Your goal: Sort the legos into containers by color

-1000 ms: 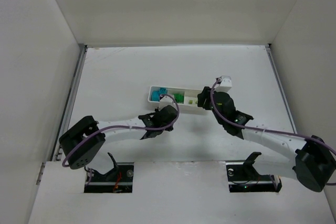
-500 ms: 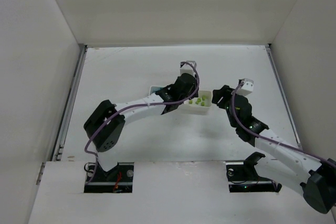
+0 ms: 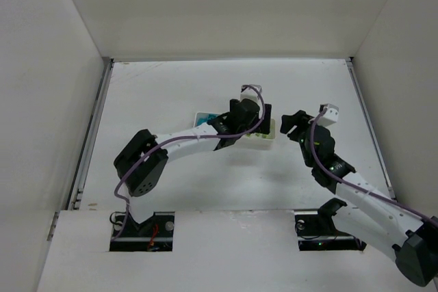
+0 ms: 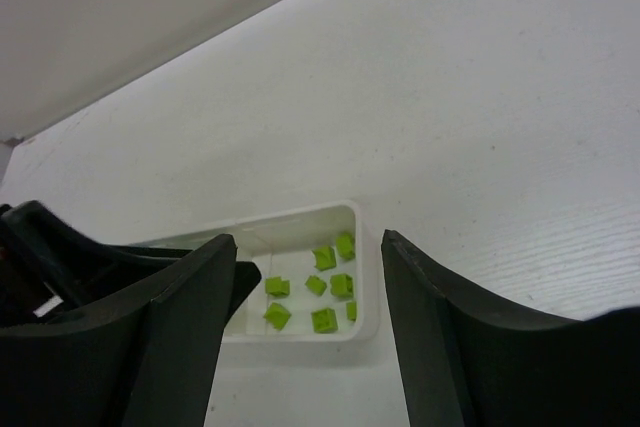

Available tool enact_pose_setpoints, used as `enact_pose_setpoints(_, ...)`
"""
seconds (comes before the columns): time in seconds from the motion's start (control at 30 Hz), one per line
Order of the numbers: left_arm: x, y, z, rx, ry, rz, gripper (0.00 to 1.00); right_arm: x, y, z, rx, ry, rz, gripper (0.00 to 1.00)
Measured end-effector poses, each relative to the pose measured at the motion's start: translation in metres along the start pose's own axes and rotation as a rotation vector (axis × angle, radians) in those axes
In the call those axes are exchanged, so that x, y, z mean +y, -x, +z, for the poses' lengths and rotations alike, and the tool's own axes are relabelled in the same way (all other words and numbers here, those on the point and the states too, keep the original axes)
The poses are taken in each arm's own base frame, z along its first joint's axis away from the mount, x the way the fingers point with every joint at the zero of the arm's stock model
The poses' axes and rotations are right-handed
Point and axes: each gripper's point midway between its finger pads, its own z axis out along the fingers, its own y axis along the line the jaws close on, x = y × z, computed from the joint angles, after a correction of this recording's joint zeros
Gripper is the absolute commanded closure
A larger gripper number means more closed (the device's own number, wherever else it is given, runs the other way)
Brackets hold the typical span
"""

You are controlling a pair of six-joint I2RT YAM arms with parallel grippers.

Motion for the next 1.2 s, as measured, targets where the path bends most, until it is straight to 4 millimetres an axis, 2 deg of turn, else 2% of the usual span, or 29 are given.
enact_pose_setpoints(0.07,-0.002,0.013,-0.014,-0.032,-0.009,0.003,0.00,-0.002,0.000,-0.001,-0.003,-0.001,0.005,0.31)
enact_pose_setpoints(0.17,0.000,0.038,-0.045,-0.101,-0.019,-0.011,0.00,-0.010,0.002,-0.003,-0.017,-0.013,0.017,0.27)
enact_pose_setpoints(0.2,0.004,0.047,-0.058,-0.131,-0.017,-0.021,0.00,-0.013,0.003,-0.004,-0.022,-0.019,0.022,0.23)
enact_pose_setpoints(0.23,0.010,0.055,-0.072,-0.163,-0.009,-0.032,0.00,-0.016,0.005,-0.003,-0.029,-0.027,0.030,0.00)
enact_pose_setpoints(0.27,0.018,0.062,-0.084,-0.192,0.004,-0.043,0.00,-0.019,0.005,-0.003,-0.033,-0.037,0.042,0.00)
enact_pose_setpoints(0.37,0.055,0.075,-0.121,-0.278,0.078,-0.090,0.00,-0.027,0.008,-0.001,-0.044,-0.064,0.045,0.00)
enact_pose_setpoints(0.43,0.091,0.076,-0.146,-0.325,0.160,-0.135,0.00,-0.030,0.009,0.000,-0.047,-0.073,0.046,0.00)
enact_pose_setpoints(0.63,0.192,0.053,-0.215,-0.381,0.439,-0.279,0.00,-0.035,0.012,0.000,-0.062,-0.095,0.047,0.00)
enact_pose_setpoints(0.73,0.227,0.042,-0.242,-0.384,0.564,-0.339,0.00,-0.049,0.011,0.002,-0.062,-0.151,0.034,0.00)
enact_pose_setpoints(0.8,0.242,0.033,-0.254,-0.377,0.620,-0.368,0.00,-0.062,0.005,0.003,-0.029,-0.210,0.006,0.00)
enact_pose_setpoints(0.9,0.255,0.013,-0.260,-0.347,0.672,-0.388,0.00,-0.074,-0.001,0.005,0.031,-0.282,-0.038,0.00)
enact_pose_setpoints(1.07,0.261,-0.014,-0.256,-0.278,0.704,-0.380,0.00,-0.072,0.010,-0.001,0.049,-0.307,-0.057,0.00)
enact_pose_setpoints(1.2,0.258,-0.019,-0.252,-0.254,0.700,-0.368,0.00,-0.072,0.022,-0.011,0.022,-0.295,-0.047,0.00)
